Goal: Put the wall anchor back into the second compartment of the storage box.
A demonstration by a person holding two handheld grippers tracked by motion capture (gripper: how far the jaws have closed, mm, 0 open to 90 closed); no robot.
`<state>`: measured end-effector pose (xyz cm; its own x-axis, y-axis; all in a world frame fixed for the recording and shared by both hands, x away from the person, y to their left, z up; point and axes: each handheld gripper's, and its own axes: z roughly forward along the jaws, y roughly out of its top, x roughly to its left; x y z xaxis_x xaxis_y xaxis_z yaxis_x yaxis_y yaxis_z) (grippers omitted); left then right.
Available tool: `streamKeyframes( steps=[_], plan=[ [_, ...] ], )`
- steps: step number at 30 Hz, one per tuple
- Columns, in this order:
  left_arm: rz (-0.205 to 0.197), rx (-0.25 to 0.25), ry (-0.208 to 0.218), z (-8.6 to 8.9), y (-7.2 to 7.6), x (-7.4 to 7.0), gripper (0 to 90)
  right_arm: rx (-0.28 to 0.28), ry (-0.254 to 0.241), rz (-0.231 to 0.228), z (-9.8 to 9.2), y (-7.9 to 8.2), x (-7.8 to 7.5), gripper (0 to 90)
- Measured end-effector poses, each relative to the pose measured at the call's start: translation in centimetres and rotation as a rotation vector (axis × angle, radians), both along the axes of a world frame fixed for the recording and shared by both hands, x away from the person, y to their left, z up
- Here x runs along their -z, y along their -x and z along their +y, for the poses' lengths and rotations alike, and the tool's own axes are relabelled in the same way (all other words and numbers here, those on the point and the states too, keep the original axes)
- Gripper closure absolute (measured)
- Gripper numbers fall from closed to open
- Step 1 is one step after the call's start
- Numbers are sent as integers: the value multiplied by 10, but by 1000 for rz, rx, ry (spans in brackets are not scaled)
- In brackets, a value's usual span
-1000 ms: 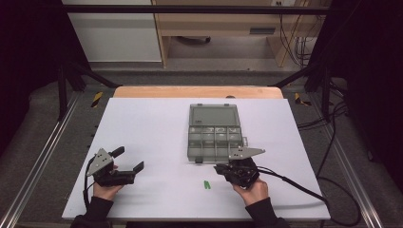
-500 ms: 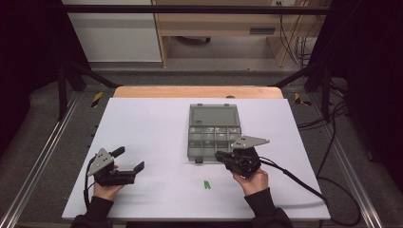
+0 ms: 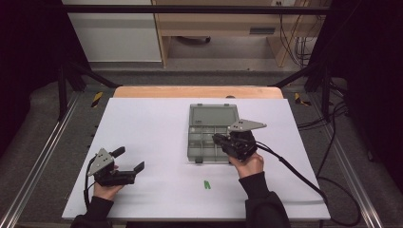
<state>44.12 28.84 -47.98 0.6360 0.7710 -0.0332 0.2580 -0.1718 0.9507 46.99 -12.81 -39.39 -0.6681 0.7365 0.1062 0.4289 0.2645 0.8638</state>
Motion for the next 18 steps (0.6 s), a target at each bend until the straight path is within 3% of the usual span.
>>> streamKeyframes(
  steps=[6,18],
  plan=[
    [0,0,1,0,0,0,9,33,18,6,4,-19,0,846],
    [2,0,1,0,0,0,9,67,65,45,16,-51,18,846]
  ],
)
